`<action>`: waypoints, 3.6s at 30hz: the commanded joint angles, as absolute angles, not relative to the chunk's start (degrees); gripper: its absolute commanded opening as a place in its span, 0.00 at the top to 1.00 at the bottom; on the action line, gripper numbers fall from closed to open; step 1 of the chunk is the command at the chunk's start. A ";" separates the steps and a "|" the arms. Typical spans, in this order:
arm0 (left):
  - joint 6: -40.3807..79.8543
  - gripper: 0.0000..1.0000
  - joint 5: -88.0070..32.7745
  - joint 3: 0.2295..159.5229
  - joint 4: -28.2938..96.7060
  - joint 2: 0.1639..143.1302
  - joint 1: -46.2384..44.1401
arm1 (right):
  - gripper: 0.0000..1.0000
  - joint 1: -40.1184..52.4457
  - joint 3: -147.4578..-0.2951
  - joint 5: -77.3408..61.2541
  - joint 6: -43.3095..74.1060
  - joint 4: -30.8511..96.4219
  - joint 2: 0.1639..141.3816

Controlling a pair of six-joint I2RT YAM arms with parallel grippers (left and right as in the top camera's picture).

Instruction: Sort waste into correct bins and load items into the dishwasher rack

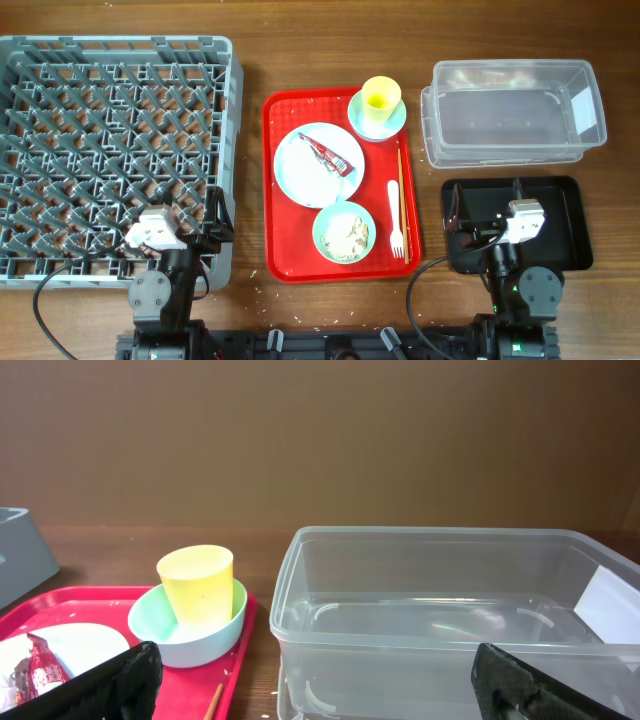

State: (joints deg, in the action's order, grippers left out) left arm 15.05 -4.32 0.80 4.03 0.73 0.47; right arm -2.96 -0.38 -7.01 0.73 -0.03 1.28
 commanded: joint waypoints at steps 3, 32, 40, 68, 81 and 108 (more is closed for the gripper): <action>13.69 0.00 -3.77 0.32 4.10 0.54 0.21 | 0.00 -2.74 -0.32 -6.44 0.03 -0.34 1.56; 12.49 0.00 -26.41 50.17 43.57 36.99 0.21 | 0.00 -2.74 -0.32 -6.44 0.03 -0.36 1.56; 14.55 0.00 -29.85 64.77 49.50 60.51 -5.87 | 0.01 -2.72 -0.30 -6.44 0.03 -0.36 1.56; 24.91 0.00 -5.06 79.79 64.16 79.61 13.04 | 0.00 -2.74 -0.32 -22.50 29.28 -3.64 1.56; 24.91 0.00 -5.06 79.79 64.14 79.61 13.04 | 0.00 -2.68 -38.92 -35.81 27.66 3.99 30.68; 24.91 0.00 -5.06 79.79 64.14 79.61 13.04 | 0.40 40.23 -84.75 -9.56 7.90 42.83 114.24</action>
State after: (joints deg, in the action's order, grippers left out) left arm 24.36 -4.56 78.94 64.25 80.23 12.78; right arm 38.30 -83.74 -15.09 8.43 43.59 113.40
